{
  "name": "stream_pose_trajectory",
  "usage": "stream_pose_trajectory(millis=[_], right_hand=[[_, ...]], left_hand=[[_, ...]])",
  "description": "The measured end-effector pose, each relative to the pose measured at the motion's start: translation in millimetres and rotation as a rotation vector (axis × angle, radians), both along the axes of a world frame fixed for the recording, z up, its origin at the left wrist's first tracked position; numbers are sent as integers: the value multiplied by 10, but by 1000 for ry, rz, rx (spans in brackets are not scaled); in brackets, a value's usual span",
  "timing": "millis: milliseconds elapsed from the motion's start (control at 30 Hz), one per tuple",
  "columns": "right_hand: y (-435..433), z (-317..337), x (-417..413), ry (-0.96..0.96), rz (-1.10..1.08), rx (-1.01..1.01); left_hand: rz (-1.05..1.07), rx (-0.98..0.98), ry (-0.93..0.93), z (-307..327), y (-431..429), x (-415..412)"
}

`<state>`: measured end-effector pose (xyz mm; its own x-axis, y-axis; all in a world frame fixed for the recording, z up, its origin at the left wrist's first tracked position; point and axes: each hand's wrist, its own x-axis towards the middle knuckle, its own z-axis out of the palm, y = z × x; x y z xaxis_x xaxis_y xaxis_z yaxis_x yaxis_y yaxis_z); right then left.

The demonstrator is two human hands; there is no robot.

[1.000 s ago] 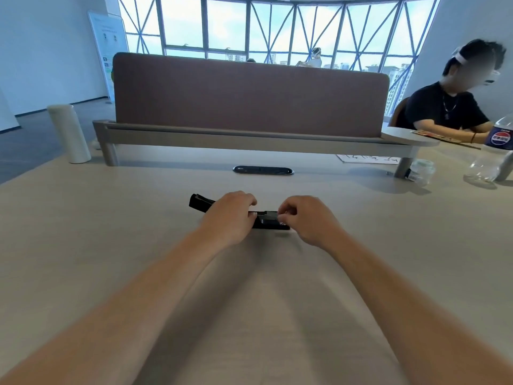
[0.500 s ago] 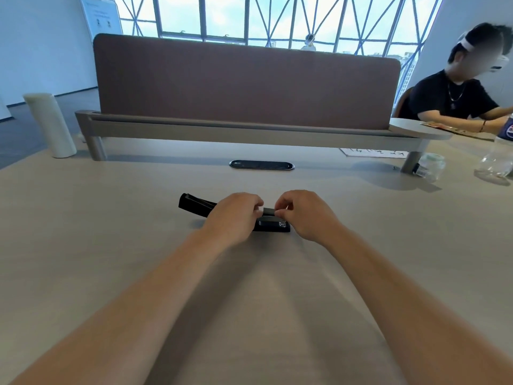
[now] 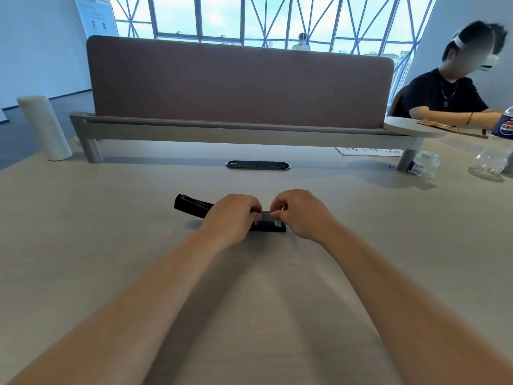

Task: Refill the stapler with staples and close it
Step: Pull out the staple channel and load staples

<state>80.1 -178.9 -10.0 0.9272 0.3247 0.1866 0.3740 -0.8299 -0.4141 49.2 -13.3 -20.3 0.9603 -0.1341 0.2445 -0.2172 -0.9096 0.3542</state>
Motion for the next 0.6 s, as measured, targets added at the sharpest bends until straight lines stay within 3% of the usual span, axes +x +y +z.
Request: stream_pose_trajectory(millis=[600], right_hand=[[7,-22,-8,37,-31,64]], left_hand=[[21,65,-28,17,-15,1]])
